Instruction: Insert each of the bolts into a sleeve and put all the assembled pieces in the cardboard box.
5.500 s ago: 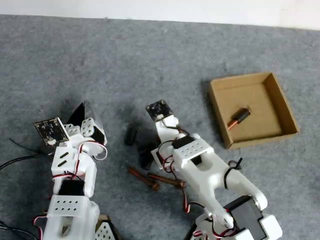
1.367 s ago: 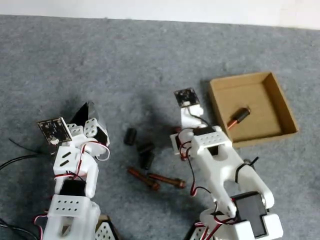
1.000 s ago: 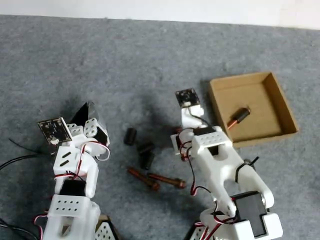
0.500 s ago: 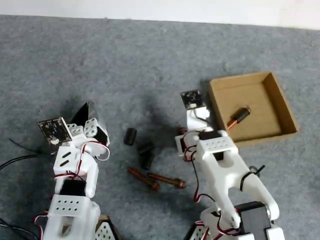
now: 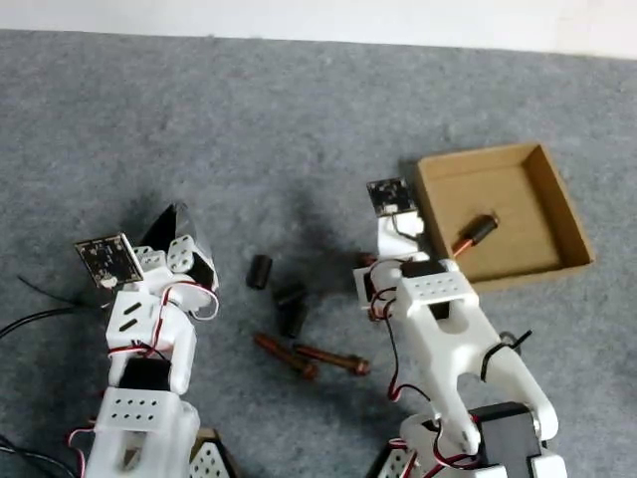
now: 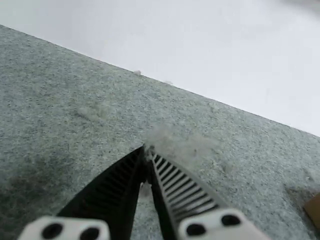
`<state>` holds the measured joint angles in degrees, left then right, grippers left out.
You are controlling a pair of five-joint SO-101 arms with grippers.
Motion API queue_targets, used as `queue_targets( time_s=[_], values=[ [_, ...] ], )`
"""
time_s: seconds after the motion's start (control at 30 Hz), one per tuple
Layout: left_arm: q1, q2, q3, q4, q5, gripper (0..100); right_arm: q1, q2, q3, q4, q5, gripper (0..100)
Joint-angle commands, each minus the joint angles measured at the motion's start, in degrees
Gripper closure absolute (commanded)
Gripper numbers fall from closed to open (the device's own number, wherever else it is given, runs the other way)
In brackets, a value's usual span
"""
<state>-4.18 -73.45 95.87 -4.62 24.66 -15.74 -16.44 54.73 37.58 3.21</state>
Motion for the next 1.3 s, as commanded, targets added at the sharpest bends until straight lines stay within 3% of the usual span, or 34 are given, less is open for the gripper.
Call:
queue_targets(
  time_s=[0.0,1.27],
  values=[
    [0.7,-0.8,-0.1,-1.0,-0.3,99,1.5,-1.8,0.0,0.0,-0.4,84.3],
    [0.7,-0.8,-0.1,-1.0,-0.3,99,5.9,-1.8,0.0,0.0,-1.2,84.3]
  ],
)
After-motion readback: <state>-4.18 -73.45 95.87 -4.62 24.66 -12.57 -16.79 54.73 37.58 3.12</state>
